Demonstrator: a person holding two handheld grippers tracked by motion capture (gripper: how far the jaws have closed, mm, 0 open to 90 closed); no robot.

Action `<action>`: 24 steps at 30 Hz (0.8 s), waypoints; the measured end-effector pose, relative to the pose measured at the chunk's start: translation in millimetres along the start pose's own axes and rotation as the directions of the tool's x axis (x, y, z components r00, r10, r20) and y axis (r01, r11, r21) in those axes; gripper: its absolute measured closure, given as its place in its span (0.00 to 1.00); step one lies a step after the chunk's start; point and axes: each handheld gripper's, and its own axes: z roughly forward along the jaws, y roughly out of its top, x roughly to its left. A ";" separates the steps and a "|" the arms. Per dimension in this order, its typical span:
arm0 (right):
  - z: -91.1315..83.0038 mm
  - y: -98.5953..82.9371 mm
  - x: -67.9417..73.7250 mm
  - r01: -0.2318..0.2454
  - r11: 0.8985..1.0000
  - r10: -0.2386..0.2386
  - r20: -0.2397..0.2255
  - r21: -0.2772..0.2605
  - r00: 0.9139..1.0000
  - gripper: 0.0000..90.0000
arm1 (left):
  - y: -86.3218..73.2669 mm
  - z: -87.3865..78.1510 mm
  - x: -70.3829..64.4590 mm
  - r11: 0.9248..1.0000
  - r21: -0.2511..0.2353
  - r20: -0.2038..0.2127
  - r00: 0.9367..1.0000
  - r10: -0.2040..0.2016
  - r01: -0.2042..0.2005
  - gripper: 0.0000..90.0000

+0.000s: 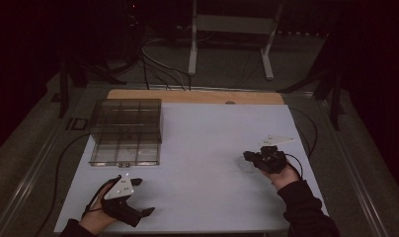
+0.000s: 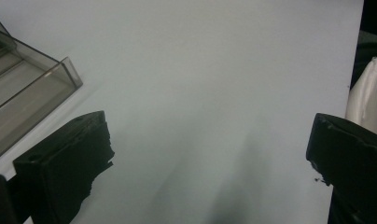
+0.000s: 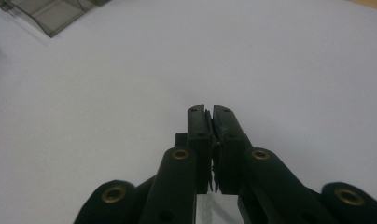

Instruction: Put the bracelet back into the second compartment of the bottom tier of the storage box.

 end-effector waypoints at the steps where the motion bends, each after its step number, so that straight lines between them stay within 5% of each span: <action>1: -0.1 1.4 0.9 0.000 1.000 0.000 -0.003 -0.001 1.000 0.97 | -0.3 0.2 -0.1 1.000 0.002 0.000 1.000 0.000 0.000 0.00; 24: 15.5 35.0 24.9 0.074 0.997 -0.076 -0.060 -0.026 0.995 0.97 | -0.3 0.0 0.0 1.000 0.002 0.001 1.000 0.001 -0.001 0.00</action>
